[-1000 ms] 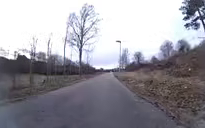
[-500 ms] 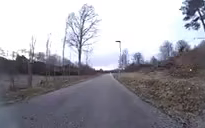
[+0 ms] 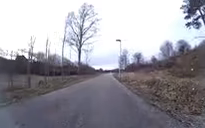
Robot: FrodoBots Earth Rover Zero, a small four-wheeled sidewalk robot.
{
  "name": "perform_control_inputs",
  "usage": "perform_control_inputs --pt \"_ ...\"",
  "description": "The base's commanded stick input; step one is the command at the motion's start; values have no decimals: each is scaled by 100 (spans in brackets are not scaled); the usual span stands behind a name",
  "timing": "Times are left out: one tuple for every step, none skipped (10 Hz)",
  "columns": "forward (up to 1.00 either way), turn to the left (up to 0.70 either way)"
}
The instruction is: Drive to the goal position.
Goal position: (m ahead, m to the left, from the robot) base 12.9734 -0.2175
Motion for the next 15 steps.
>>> perform_control_inputs --pt "50 0" --pt "50 0" --pt "50 0" --pt "50 0" --pt "50 0" --pt "50 0" --pt "50 0" --pt "50 0" --pt "50 0" --pt "50 0" --pt "50 0" --pt "50 0" --pt "50 0" --pt "50 0" --pt "50 0"
